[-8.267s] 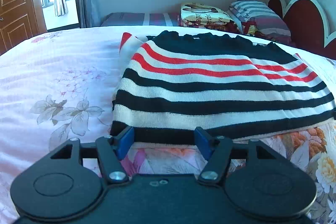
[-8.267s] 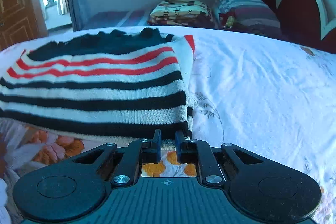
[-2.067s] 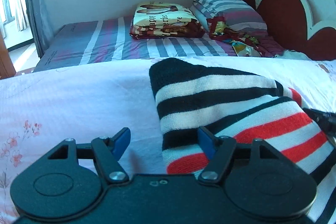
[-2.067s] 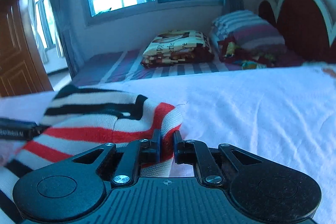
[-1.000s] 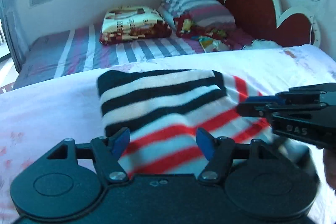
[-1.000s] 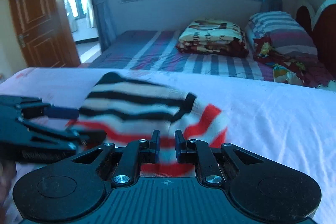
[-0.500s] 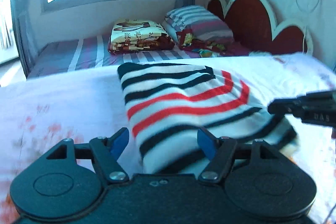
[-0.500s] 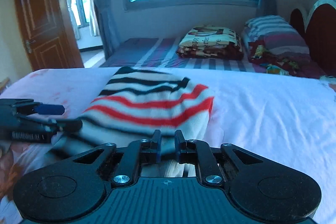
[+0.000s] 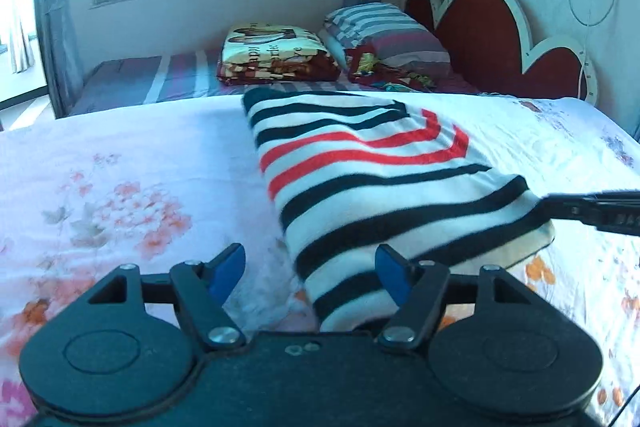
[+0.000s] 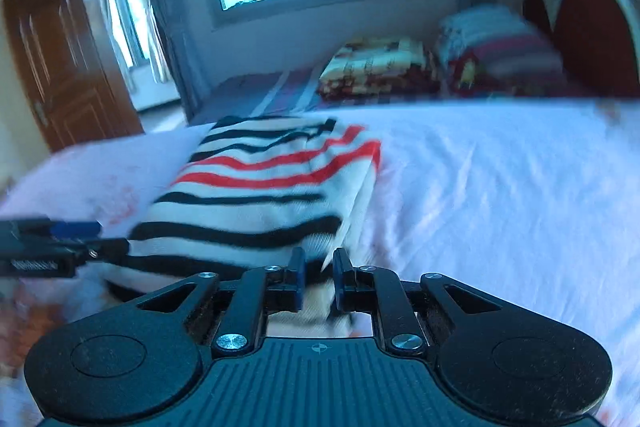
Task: Fold small clothes
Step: 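Open the right gripper and withdraw both grippers from the folded sweater, then grasp the white end of the striped sweater strip with the right gripper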
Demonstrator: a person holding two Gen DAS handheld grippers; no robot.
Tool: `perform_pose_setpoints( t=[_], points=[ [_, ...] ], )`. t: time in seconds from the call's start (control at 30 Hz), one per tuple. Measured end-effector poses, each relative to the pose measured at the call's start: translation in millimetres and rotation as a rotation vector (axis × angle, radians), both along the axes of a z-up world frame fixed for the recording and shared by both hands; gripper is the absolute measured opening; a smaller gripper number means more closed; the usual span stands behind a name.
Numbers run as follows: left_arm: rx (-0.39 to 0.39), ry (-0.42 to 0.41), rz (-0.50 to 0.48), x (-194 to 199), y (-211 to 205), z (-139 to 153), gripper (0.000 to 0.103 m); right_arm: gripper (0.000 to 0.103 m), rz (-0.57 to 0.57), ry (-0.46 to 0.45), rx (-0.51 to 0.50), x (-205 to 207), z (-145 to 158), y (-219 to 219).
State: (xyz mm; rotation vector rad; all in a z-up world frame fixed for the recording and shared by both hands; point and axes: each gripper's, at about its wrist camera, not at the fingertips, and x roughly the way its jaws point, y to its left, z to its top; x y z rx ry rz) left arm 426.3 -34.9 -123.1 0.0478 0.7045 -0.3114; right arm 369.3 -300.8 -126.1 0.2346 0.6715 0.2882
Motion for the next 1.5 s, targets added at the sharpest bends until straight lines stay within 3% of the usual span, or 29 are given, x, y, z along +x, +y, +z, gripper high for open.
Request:
perform_pose_setpoints(
  t=[0.1,0.2,0.23,0.27,0.3,0.4,0.53,0.6,0.63,0.77,0.87,0.93,1.0,1.03,1.1,1.2,1.3,1.33,1.37,1.5],
  points=[
    [-0.067,0.015,0.047,-3,16,-4,0.068,0.014,-0.034,0.065,0.118,1,-9,-11],
    [-0.077,0.027,0.073,-2,21,-7,0.068,0.017,-0.082,0.108,0.227,7,-12,-22],
    [-0.075,0.024,0.074,-3,20,-6,0.068,0.028,-0.108,0.103,0.240,6,-10,-25],
    [-0.073,0.021,0.075,-3,20,-5,0.068,0.047,-0.138,0.086,0.255,1,-8,-30],
    [-0.070,0.018,0.077,-4,21,-4,0.067,0.053,-0.160,0.081,0.283,-6,-6,-36],
    [-0.077,0.007,0.097,-5,24,-4,0.067,0.054,-0.158,0.128,0.410,-16,-12,-47],
    [-0.097,0.019,0.131,-1,27,-8,0.067,0.051,-0.120,0.168,0.487,-10,-19,-39],
    [-0.049,0.056,0.123,2,20,-14,0.067,0.019,-0.137,0.176,0.449,-1,-18,-32],
    [-0.028,0.062,0.120,2,17,-16,0.067,0.012,-0.137,0.160,0.413,1,-15,-28],
    [-0.019,0.057,0.099,-2,12,-13,0.062,0.012,-0.148,0.038,0.330,-5,5,-27],
    [0.040,0.098,0.079,0,2,-20,0.063,0.012,-0.132,0.155,0.282,5,-15,-24],
    [0.051,0.098,0.070,0,2,-20,0.063,0.012,-0.127,0.162,0.277,2,-22,-23],
    [0.030,0.046,0.073,-5,10,-6,0.064,0.018,-0.164,0.110,0.290,-10,-7,-29],
    [-0.005,0.006,0.077,-8,17,2,0.065,0.027,-0.188,0.058,0.260,-18,5,-30],
    [-0.043,-0.011,0.068,0,22,12,0.065,0.028,-0.179,-0.028,0.176,-22,26,-25],
    [-0.024,-0.008,0.049,24,10,13,0.065,0.028,-0.085,-0.104,0.073,-6,42,0],
    [-0.027,0.038,0.043,45,-5,-1,0.068,0.013,0.042,-0.068,-0.129,20,23,37],
    [-0.019,0.049,0.051,49,-7,-5,0.073,0.000,0.040,-0.009,-0.225,28,6,45],
    [-0.011,0.062,0.064,52,-6,-8,0.078,0.000,0.034,-0.025,-0.219,29,-4,44],
    [0.009,0.068,0.077,51,3,3,0.077,0.000,-0.019,0.008,-0.149,26,11,41]
  ],
)
